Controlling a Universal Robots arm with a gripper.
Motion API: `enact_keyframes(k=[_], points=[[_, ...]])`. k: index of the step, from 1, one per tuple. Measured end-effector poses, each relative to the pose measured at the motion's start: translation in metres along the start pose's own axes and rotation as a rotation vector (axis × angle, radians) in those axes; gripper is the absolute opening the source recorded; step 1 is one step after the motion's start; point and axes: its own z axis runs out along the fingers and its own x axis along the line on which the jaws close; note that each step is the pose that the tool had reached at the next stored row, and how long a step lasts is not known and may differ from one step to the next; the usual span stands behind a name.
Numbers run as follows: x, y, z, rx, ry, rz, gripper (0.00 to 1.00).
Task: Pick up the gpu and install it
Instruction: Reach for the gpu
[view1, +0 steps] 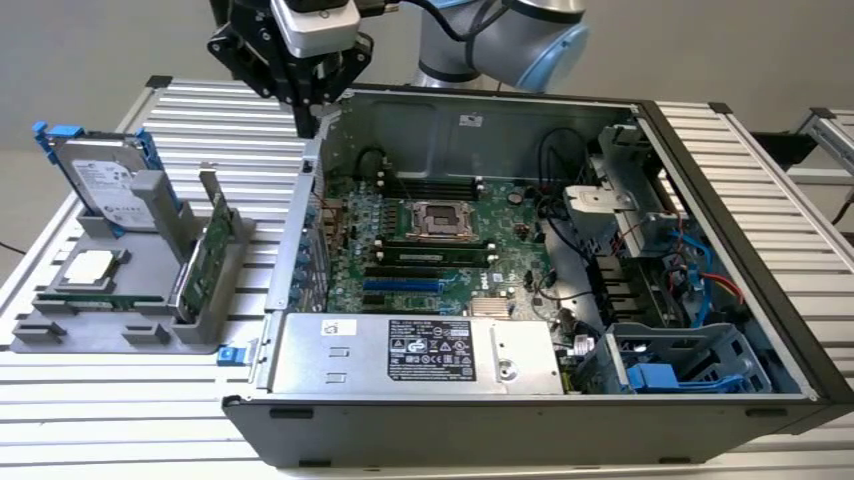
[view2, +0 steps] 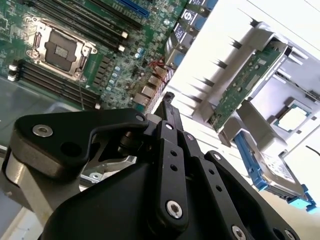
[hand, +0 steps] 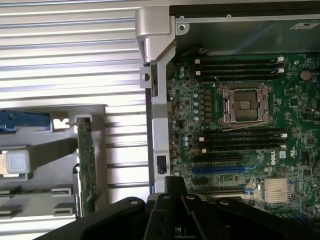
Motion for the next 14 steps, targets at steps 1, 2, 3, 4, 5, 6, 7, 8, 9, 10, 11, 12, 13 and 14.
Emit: enact_keyframes(k=[1, 2, 3, 4, 5, 6, 7, 8, 9, 10, 11, 12, 13, 14], points=[[0.0014, -0.0001, 0.0, 0.0, 0.0, 0.0, 0.0], [0.0028, -0.0002, -0.0001, 0.0, 0.0, 0.0, 0.0], [0.0044, -0.0003, -0.0001, 0.0, 0.0, 0.0, 0.0], [0.0057, -0.0004, -0.0001, 0.0, 0.0, 0.0, 0.0], [0.007, -0.0005, -0.0001, 0.0, 0.0, 0.0, 0.0], [0.0083, -0.0006, -0.0002, 0.0, -0.0001, 0.0, 0.0], [0.0096, -0.0007, -0.0002, -0.0001, -0.0001, 0.0, 0.0], [0.0111, -0.0008, -0.0002, 0.0, 0.0, 0.0, 0.0], [0.0125, -0.0009, -0.0002, -0.0001, -0.0001, 0.0, 0.0], [0.0138, -0.001, -0.0003, 0.0, 0.0, 0.0, 0.0], [0.0152, -0.001, -0.0003, -0.0001, -0.0001, 0.0, 0.0], [0.0166, -0.0011, -0.0004, 0.0, 0.0, 0.0, 0.0], [0.0178, -0.0012, -0.0004, 0.0, 0.0, 0.0, 0.0], [0.0189, -0.0013, -0.0004, 0.0, 0.0, 0.0, 0.0]])
